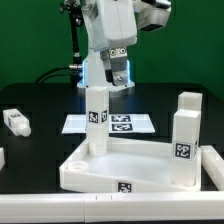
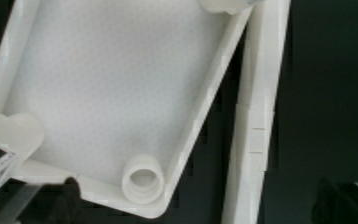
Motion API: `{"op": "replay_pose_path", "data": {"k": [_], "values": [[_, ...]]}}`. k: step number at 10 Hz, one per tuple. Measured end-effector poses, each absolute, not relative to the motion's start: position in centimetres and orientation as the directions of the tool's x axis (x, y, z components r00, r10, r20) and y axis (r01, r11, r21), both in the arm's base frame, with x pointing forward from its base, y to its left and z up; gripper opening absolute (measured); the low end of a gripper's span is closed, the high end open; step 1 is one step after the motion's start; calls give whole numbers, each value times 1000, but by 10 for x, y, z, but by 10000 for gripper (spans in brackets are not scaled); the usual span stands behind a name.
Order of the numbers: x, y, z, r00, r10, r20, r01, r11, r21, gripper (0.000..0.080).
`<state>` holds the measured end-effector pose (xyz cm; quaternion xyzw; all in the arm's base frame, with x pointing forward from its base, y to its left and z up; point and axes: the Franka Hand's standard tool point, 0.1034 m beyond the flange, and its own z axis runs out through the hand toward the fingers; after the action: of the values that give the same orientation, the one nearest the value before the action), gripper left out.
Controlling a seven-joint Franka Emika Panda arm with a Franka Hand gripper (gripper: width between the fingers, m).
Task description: Assemble desk
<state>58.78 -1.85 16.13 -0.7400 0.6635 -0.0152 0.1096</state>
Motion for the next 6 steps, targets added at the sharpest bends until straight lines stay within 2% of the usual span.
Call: {"op": "replay_pose_path", "data": {"k": [2, 3, 5, 6], "values": [[587, -19, 161, 117, -985, -123, -979, -94, -181, 648], [585, -28, 157, 127, -985, -115, -975, -102, -196, 648], [566, -71, 150, 160, -983, -94, -971, -140, -197, 648], [560, -86, 149, 132, -986, -98, -974, -111, -196, 648]]}}
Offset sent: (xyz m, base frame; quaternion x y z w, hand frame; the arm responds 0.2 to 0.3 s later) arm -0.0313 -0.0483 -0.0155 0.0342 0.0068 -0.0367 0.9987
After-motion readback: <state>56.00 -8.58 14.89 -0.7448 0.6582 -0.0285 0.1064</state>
